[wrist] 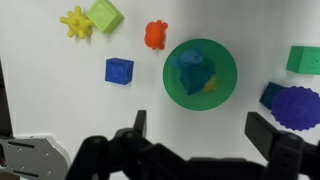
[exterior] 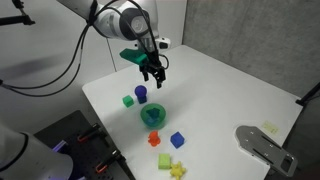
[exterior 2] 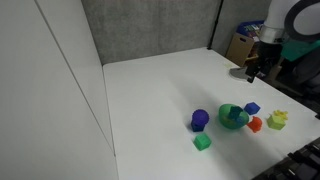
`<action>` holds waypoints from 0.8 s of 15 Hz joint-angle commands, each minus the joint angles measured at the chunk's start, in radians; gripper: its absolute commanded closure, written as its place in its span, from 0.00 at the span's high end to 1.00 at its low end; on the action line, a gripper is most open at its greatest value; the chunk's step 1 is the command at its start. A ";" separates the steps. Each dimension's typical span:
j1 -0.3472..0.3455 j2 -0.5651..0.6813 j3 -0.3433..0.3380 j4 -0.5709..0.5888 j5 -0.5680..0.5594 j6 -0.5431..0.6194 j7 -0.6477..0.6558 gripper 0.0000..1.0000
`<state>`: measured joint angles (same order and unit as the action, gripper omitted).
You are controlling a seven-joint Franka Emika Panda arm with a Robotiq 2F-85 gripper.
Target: Put the green bear plush toy in the green bowl
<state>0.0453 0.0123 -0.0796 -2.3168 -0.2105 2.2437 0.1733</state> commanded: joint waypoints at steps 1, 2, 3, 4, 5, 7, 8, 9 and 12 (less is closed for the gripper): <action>-0.036 -0.134 0.016 -0.019 0.049 -0.090 -0.015 1.00; -0.041 -0.163 0.016 -0.019 0.061 -0.110 -0.016 1.00; -0.047 -0.190 0.017 -0.016 0.074 -0.131 -0.017 1.00; -0.051 -0.215 0.017 -0.009 0.090 -0.161 -0.019 1.00; -0.055 -0.238 0.018 -0.004 0.100 -0.185 -0.017 1.00; -0.060 -0.283 0.020 0.008 0.119 -0.242 -0.023 1.00; -0.061 -0.305 0.018 0.016 0.136 -0.276 -0.036 1.00; -0.062 -0.325 0.019 0.022 0.145 -0.303 -0.041 1.00; -0.068 -0.377 0.021 0.041 0.144 -0.367 -0.048 1.00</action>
<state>-0.0013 -0.3183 -0.0721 -2.2997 -0.0860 1.9414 0.1536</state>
